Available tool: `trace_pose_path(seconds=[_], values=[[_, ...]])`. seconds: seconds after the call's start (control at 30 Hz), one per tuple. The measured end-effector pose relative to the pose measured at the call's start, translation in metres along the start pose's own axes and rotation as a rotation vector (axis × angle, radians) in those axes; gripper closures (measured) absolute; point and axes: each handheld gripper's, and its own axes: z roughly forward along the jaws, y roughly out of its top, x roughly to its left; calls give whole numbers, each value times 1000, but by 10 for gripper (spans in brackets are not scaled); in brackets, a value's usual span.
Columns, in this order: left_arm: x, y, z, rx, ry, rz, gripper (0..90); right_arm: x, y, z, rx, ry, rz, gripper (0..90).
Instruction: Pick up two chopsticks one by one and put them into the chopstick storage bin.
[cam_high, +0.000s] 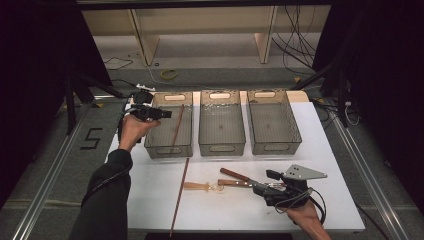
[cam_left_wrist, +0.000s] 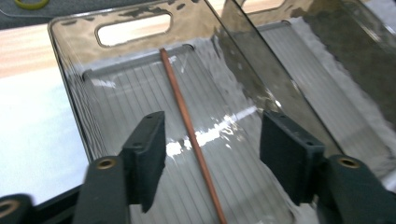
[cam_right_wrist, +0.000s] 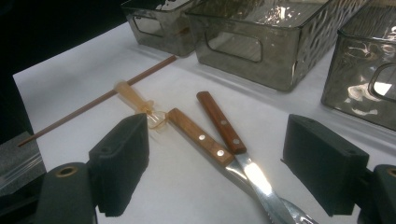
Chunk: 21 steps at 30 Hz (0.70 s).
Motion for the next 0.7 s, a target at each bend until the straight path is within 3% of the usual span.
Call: trace_pose_path(seconds=[0.23, 0.3, 0.5, 0.7], values=[[-19, -21, -24, 6, -19, -12, 303, 0, 0, 0, 0, -1, -2, 234], [-31, -35, -29, 31, -13, 28, 272, 1, 0, -1, 1, -2, -2, 234], [-50, -57, -38, 35, -47, 61, 254, 1, 0, 0, 5, -2, -6, 233], [-68, -83, -37, 89, -36, 100, 235, 2, 0, 1, 5, -4, -7, 233]])
